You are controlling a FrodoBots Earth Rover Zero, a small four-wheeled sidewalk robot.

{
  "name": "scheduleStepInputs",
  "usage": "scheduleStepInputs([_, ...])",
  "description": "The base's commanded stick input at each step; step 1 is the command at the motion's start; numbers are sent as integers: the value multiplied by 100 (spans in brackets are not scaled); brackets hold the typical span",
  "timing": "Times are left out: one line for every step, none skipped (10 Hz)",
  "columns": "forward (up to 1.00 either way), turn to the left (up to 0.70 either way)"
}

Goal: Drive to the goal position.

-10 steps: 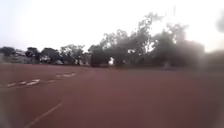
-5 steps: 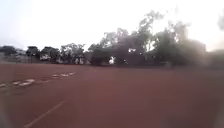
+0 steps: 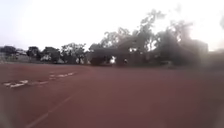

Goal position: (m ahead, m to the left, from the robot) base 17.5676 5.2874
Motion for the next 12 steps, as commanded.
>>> scheduleStepInputs([70, 0])
scheduleStepInputs([70, 0])
scheduleStepInputs([70, 0])
scheduleStepInputs([70, 0])
scheduleStepInputs([70, 0])
scheduleStepInputs([70, 0])
scheduleStepInputs([70, 0])
scheduleStepInputs([70, 0])
scheduleStepInputs([70, 0])
scheduleStepInputs([70, 0])
scheduleStepInputs([70, 0])
scheduleStepInputs([70, 0])
